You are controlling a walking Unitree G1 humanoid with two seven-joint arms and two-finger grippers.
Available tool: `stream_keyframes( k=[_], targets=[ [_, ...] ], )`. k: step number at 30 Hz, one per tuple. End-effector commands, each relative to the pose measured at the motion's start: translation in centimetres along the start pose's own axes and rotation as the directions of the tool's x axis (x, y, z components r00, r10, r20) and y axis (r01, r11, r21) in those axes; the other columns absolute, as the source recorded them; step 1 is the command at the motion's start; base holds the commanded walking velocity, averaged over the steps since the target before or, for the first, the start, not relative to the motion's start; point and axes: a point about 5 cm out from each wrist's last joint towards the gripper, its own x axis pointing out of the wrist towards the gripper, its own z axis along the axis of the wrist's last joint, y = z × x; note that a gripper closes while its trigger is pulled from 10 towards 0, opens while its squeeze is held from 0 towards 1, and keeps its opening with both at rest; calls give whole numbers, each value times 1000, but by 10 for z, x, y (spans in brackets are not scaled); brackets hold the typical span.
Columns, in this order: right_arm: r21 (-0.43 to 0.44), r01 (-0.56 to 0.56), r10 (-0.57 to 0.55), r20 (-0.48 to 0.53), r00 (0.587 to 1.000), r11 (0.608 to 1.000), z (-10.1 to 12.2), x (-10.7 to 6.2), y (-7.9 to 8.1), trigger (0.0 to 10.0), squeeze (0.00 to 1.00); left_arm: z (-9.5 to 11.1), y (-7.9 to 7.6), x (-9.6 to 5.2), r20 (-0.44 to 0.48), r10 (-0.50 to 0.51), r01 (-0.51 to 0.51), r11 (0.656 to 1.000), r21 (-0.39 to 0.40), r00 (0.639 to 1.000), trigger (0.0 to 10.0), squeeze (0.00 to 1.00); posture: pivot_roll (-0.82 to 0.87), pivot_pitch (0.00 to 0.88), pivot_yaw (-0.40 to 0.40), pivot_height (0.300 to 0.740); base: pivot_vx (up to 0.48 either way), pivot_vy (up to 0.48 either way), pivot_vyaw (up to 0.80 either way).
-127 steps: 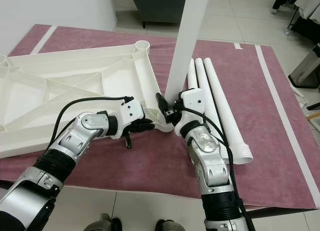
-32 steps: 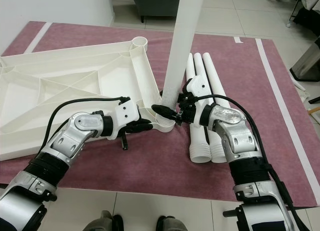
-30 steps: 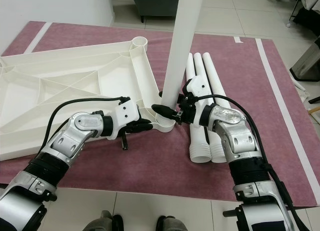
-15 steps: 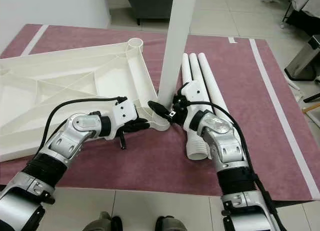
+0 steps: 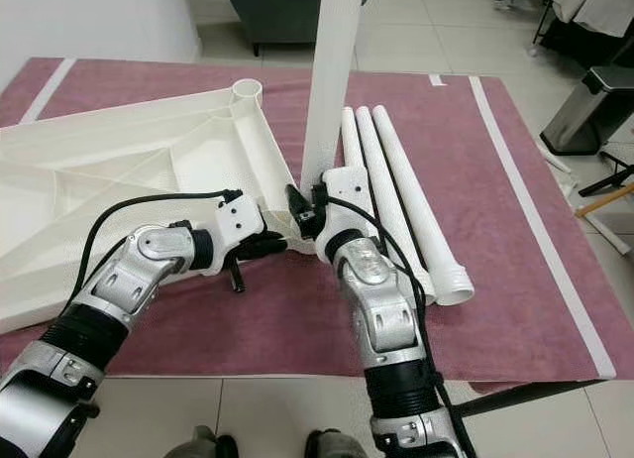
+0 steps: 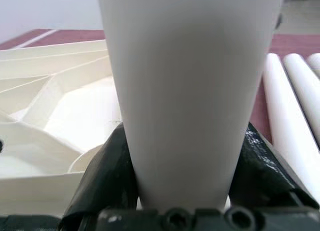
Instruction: Building children table
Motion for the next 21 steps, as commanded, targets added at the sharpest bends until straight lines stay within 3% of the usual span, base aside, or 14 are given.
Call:
stream_keyframes(
  k=[1,4,7,8,9,10,13,14,15,16,18,19,21],
  targets=[
    [-36,217,-219,-253,942,976,-48,-8,-27,0,0,-9,-18,5,-8,-103,103,994,-22,995,0,0,61,133,16,740,0,0,0],
    [-35,274,-274,-250,929,961,-49,-13,-15,0,0,-9,-19,6,-7,-103,103,994,-21,995,0,0,63,129,14,740,0,0,0],
    [-19,275,-270,-250,930,961,-49,-13,-13,0,0,-9,-18,6,-7,-102,102,995,-22,995,0,0,65,128,14,740,0,0,0],
    [-6,270,-263,-245,933,963,-48,-12,-13,1569,0,-9,-18,5,-8,-101,101,995,-21,995,0,0,65,128,13,740,0,0,0],
    [0,268,-261,-229,938,963,-45,-10,-13,9255,0,-10,-18,5,-9,-100,100,995,-22,995,0,0,65,128,13,740,0,0,0],
    [6,263,-256,-218,942,965,-42,-9,-13,10000,0,-10,-18,5,-11,-100,100,995,-22,995,0,0,65,128,13,740,0,0,0],
    [13,251,-243,-206,948,968,-40,-7,-13,10000,0,-10,-18,5,-11,-100,99,995,-22,995,0,0,65,129,13,740,0,0,0],
    [22,235,-227,-187,956,972,-36,-6,-13,10000,459,-10,-18,5,-11,-99,99,995,-22,995,0,0,65,129,13,740,0,0,0],
    [27,229,-221,-178,959,973,-34,-5,-12,10000,459,-10,-18,5,-12,-99,98,995,-22,995,0,0,65,129,13,740,0,0,0],
    [32,227,-219,-165,962,973,-31,-4,-12,10000,1000,-10,-18,5,-12,-98,98,995,-22,995,0,0,65,130,14,740,0,0,0],
    [45,207,-199,-145,969,977,-27,-3,-12,10000,1000,-10,-18,4,-12,-98,97,995,-22,995,0,0,65,132,15,740,0,0,0],
    [68,158,-150,-113,982,985,-20,-1,-9,10000,0,-10,-17,4,-12,-98,98,995,-22,995,0,0,64,133,16,740,0,0,0],
    [82,120,-113,-89,990,989,-16,-1,-7,10000,0,-10,-17,4,-12,-98,98,995,-23,995,0,0,64,133,16,740,0,0,0]
  ],
)
